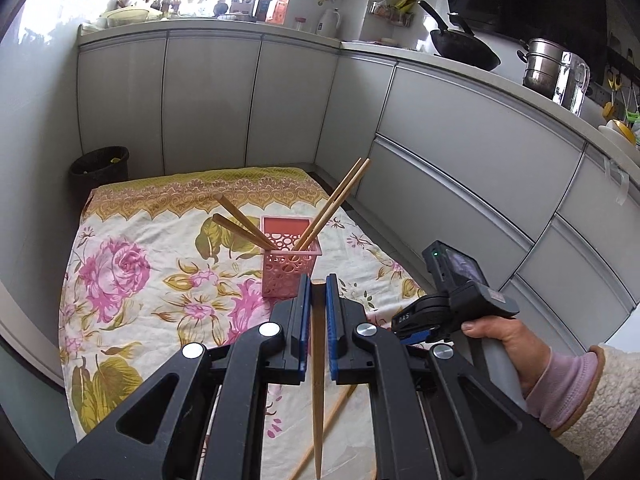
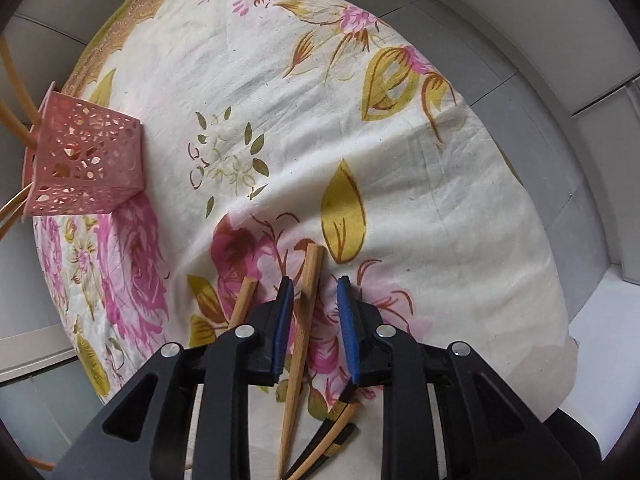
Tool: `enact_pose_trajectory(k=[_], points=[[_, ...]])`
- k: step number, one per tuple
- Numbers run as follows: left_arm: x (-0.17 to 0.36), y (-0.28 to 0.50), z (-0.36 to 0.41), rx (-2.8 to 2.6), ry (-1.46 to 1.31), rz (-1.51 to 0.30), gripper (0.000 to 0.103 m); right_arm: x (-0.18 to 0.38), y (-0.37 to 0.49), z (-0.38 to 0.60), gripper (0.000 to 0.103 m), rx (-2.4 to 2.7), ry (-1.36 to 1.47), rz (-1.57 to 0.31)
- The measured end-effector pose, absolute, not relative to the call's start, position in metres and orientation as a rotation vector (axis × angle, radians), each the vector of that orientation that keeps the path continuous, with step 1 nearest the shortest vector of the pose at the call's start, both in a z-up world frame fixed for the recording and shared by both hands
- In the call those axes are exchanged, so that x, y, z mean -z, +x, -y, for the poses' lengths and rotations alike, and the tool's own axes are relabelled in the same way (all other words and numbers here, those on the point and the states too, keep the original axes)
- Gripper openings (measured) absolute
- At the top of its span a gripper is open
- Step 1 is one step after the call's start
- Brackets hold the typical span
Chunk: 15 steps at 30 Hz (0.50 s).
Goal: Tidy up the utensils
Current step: 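Lift both held chopsticks and carry them over the pink cup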
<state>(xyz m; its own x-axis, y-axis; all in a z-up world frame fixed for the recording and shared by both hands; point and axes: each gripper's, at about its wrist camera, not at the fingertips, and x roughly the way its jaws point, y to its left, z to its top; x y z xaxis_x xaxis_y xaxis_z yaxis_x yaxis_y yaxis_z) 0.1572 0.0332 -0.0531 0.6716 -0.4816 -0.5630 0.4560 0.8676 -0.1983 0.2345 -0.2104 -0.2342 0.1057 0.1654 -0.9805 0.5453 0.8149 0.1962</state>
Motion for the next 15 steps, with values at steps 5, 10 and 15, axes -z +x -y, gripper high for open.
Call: enact_pose_trajectory(k=[5,10,15], points=[[0.053,0.159,-0.035,0.523,-0.044,-0.655,0.007,0.233,0.245,0.189,0.012,0.374,0.466,-1.446],[0.048,0.154,-0.040,0.518,-0.060,-0.629,0.007,0.228,0.221,0.191,0.010,0.291,0.539,-1.298],[0.041,0.147,-0.045,0.525,-0.086,-0.600,0.007,0.175,0.168,0.180,0.010,0.096,0.523,-1.011]])
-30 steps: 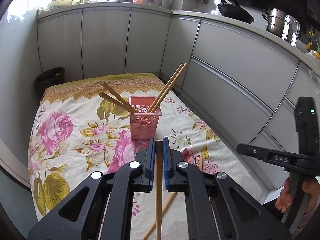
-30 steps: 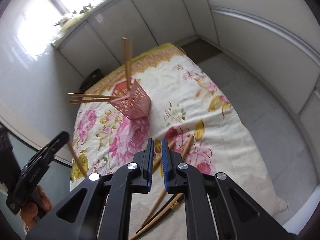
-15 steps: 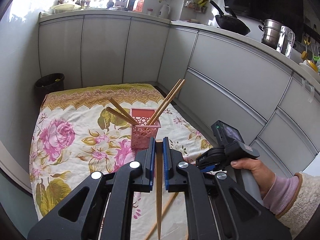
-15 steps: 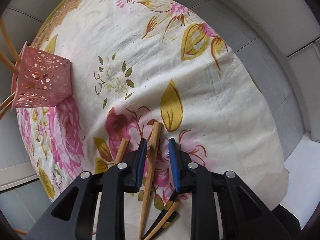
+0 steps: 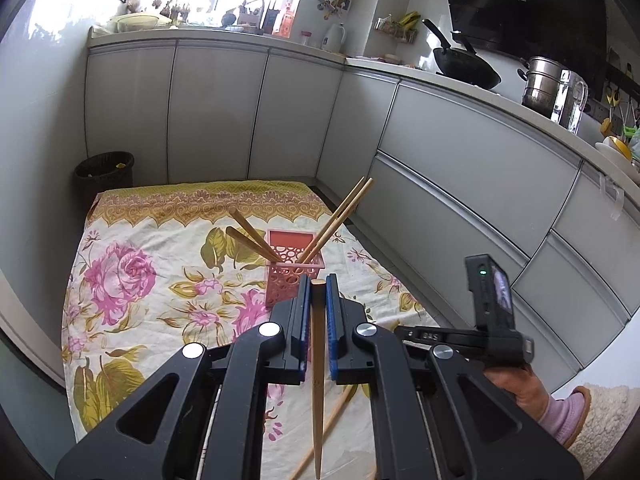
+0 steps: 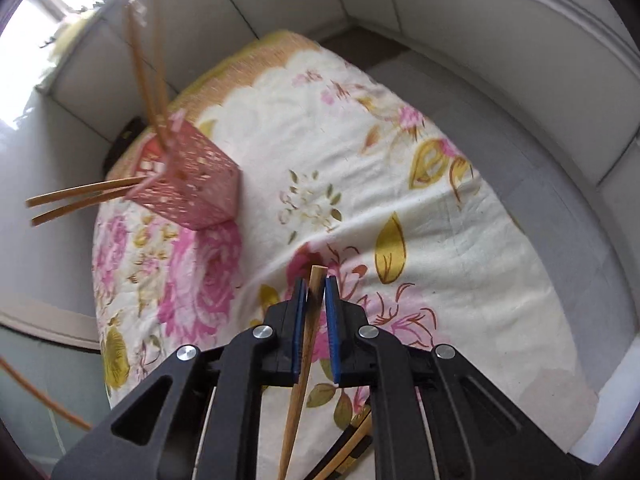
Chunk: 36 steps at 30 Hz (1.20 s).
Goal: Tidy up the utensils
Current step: 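Lift both held chopsticks and carry them over the pink cup, then lower both chopsticks into the pink cup and open both grippers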
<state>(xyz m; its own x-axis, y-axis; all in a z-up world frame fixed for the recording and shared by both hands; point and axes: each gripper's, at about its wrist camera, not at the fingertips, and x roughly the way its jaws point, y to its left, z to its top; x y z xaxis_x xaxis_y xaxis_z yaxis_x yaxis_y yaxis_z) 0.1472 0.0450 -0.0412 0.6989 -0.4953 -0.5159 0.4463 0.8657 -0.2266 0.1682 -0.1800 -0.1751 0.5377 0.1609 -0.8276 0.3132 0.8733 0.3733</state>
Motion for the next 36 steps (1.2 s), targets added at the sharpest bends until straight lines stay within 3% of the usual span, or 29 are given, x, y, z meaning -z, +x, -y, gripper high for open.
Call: enact_pose_trajectory(k=[6,11,26,36], points=[[0.024,0.129,-0.040,0.537,-0.072,-0.535,0.007,0.094,0.106,0.155,0.009,-0.043,0.352,-0.705],[0.012,0.114,-0.039,0.546,-0.073,-0.496,0.006,0.045,0.065,0.136,0.008,-0.122,0.249,-0.553],[0.000,0.123,-0.030,0.512,-0.072,-0.465,0.006,0.008,0.070,0.147,0.008,-0.162,0.279,-0.491],[-0.055,0.194,-0.010,0.425,-0.157,-0.278,0.006,-0.051,0.112,0.171,0.008,-0.164,0.339,-0.354]])
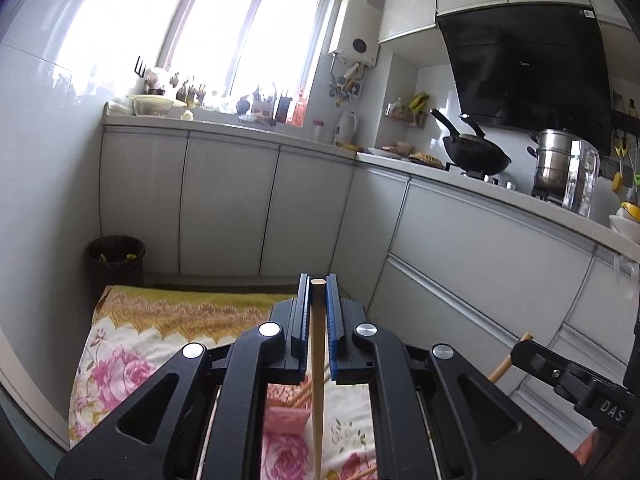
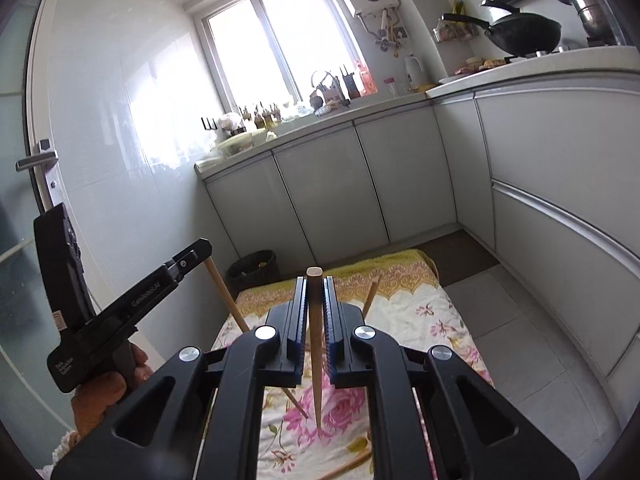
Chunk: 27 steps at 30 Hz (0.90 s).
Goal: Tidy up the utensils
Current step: 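Lower both chopsticks into the pink cup and open both grippers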
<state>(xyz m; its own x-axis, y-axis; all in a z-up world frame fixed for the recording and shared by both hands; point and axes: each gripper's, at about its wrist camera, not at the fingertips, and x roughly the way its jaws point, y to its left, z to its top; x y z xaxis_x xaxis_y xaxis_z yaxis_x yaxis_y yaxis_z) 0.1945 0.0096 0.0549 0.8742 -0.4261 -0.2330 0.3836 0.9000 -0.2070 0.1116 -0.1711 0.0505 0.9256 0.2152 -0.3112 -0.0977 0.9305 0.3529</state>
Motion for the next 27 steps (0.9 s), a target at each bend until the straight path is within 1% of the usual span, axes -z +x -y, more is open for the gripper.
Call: enact_pose_trajectory(k=[4,7,10,12,13,14,15,16,17,21,22,27], points=[[-0.063,0.230,0.004,0.376,-0.126,-0.208,0.006,-0.075,0.134,0.175,0.008,-0.162,0.327,-0.279],[-0.054,0.256,0.014,0.340,-0.089,-0.183,0.006,-0.081,0.153,0.175,0.008,-0.161,0.316,-0.248],[-0.037,0.281,0.015,0.332,-0.103,-0.196,0.007,-0.077,0.173,0.175,0.008,-0.155,0.306,-0.237],[-0.023,0.297,0.014,0.336,-0.130,-0.236,0.008,-0.070,0.188,0.175,0.008,-0.152,0.305,-0.246],[-0.016,0.302,0.012,0.333,-0.144,-0.259,0.019,-0.065,0.197,0.175,0.008,-0.152,0.313,-0.257],[-0.010,0.304,0.009,0.326,-0.155,-0.269,0.026,-0.060,0.203,0.176,0.008,-0.153,0.322,-0.267],[-0.006,0.302,0.005,0.320,-0.167,-0.266,0.039,-0.056,0.209,0.176,0.008,-0.151,0.327,-0.273],[-0.005,0.298,0.000,0.316,-0.177,-0.256,0.049,-0.052,0.214,0.177,0.008,-0.147,0.332,-0.276],[-0.006,0.292,-0.005,0.309,-0.182,-0.245,0.052,-0.048,0.218,0.177,0.008,-0.146,0.336,-0.281],[-0.018,0.266,-0.034,0.305,-0.227,-0.217,0.058,-0.035,0.232,0.174,0.008,-0.140,0.339,-0.306],[-0.021,0.260,-0.041,0.293,-0.238,-0.213,0.062,-0.034,0.235,0.172,0.008,-0.139,0.337,-0.310],[-0.028,0.228,-0.077,0.259,-0.293,-0.187,0.064,-0.025,0.245,0.157,0.008,-0.123,0.299,-0.307]])
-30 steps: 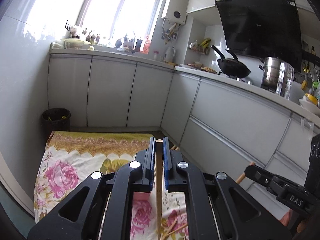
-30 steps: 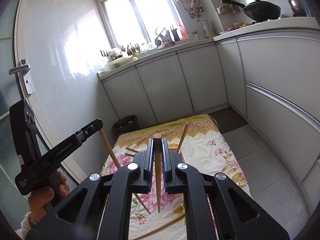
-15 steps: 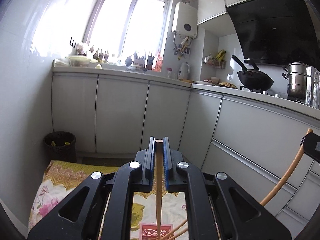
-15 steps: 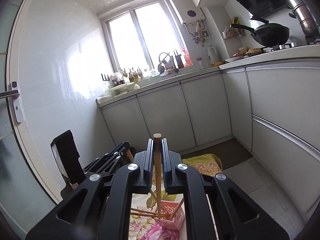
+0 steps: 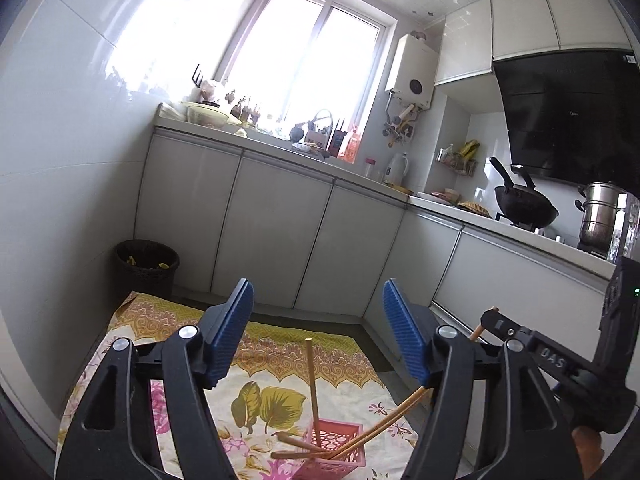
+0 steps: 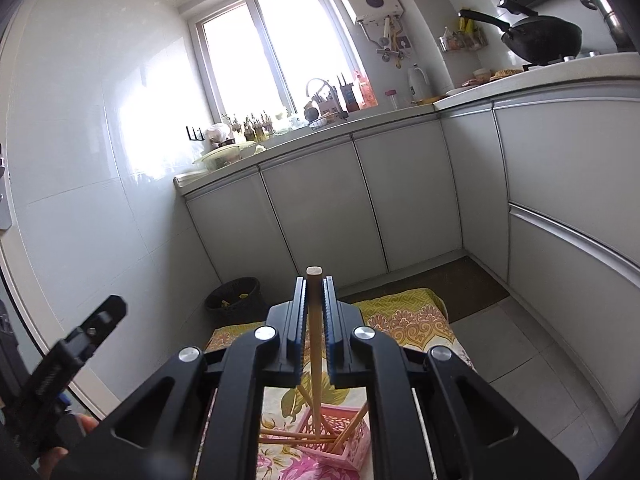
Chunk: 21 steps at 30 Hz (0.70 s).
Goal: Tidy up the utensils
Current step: 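Lower both chopsticks into the pink cup and open both grippers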
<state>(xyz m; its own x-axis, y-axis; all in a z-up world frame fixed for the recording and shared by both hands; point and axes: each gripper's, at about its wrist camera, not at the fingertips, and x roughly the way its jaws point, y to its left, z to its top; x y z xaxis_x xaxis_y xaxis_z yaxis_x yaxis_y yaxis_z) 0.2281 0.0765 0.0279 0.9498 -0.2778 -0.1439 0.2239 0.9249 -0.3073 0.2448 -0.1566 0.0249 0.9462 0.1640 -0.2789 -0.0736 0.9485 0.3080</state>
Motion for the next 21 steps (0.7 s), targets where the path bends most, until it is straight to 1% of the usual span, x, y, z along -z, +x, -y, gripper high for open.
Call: enact_pose_trajectory(k=[6,8,9,10,11,12,13,14,15,16,17,18,20,21], points=[[-0.029,0.227,-0.095,0.246,-0.318,-0.206,0.064,0.005,0.258,0.136,0.009,-0.100,0.250,-0.339],[-0.027,0.230,-0.097,0.244,-0.316,-0.223,0.064,0.014,0.259,0.133,0.014,-0.091,0.248,-0.346],[-0.026,0.230,-0.098,0.241,-0.313,-0.227,0.065,0.016,0.258,0.133,0.018,-0.085,0.256,-0.352],[-0.026,0.230,-0.100,0.239,-0.313,-0.229,0.067,0.017,0.256,0.134,0.034,-0.077,0.262,-0.353],[-0.026,0.230,-0.101,0.236,-0.315,-0.231,0.068,0.016,0.253,0.135,0.046,-0.075,0.271,-0.345],[-0.027,0.229,-0.102,0.235,-0.317,-0.231,0.069,0.014,0.248,0.137,0.051,-0.072,0.282,-0.330],[-0.028,0.228,-0.103,0.234,-0.318,-0.229,0.069,0.009,0.245,0.140,0.061,-0.067,0.294,-0.313],[-0.029,0.226,-0.104,0.233,-0.319,-0.228,0.070,0.005,0.239,0.143,0.069,-0.060,0.305,-0.296],[-0.030,0.225,-0.105,0.233,-0.319,-0.227,0.072,0.001,0.234,0.146,0.072,-0.055,0.315,-0.280],[-0.030,0.223,-0.106,0.232,-0.319,-0.225,0.072,-0.003,0.228,0.149,0.078,-0.046,0.321,-0.266],[-0.031,0.222,-0.106,0.232,-0.319,-0.225,0.073,-0.007,0.222,0.151,0.081,-0.035,0.325,-0.254],[-0.032,0.220,-0.106,0.234,-0.319,-0.228,0.074,-0.010,0.216,0.154,0.083,-0.030,0.330,-0.243],[-0.033,0.217,-0.105,0.237,-0.319,-0.235,0.075,-0.014,0.201,0.161,0.091,-0.021,0.346,-0.227],[-0.033,0.216,-0.103,0.237,-0.316,-0.241,0.076,-0.015,0.194,0.164,0.092,-0.008,0.354,-0.221]])
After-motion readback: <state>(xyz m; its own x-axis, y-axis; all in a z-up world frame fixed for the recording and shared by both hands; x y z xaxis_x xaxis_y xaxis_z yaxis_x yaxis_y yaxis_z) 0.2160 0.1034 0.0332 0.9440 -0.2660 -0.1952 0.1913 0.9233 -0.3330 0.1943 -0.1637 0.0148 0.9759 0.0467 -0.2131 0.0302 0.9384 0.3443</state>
